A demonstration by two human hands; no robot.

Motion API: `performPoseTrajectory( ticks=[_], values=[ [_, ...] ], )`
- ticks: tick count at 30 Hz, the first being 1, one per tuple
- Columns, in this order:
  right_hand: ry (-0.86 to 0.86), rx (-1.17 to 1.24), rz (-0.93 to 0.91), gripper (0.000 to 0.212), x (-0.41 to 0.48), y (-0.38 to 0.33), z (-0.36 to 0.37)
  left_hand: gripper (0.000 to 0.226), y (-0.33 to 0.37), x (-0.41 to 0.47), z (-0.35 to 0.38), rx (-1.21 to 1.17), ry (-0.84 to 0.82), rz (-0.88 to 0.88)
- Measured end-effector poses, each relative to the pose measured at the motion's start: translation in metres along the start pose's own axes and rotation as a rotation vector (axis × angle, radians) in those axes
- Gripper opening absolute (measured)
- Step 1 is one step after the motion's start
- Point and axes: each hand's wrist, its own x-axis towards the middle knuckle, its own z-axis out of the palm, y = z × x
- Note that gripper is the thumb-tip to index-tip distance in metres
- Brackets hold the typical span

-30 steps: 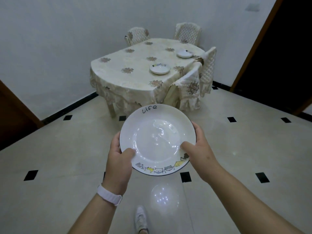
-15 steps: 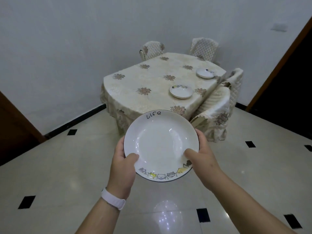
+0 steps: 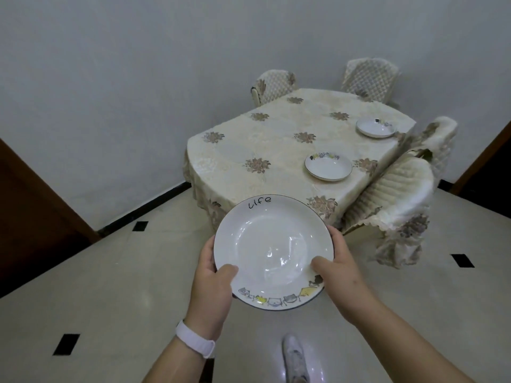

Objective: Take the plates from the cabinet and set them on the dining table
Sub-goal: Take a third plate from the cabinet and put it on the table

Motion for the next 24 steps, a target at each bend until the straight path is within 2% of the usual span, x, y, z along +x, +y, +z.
performPoseTrajectory(
  ticks=[13,18,24],
  values=[
    [-0.160,-0.047,-0.013,0.069,0.209,-0.036,-0.002,0.067,0.024,0.165,0.055,0.048,0.180,0.029],
    [-0.269,-0.048,-0.001,0.065,0.247,-0.047,0.042,0.065,0.038,0.197,0.024,0.039,0.292,0.042],
    [-0.381,-0.073,-0.002,0.065,0.294,-0.049,0.128,0.061,0.037,0.239,-0.043,0.018,0.411,0.039]
  ],
)
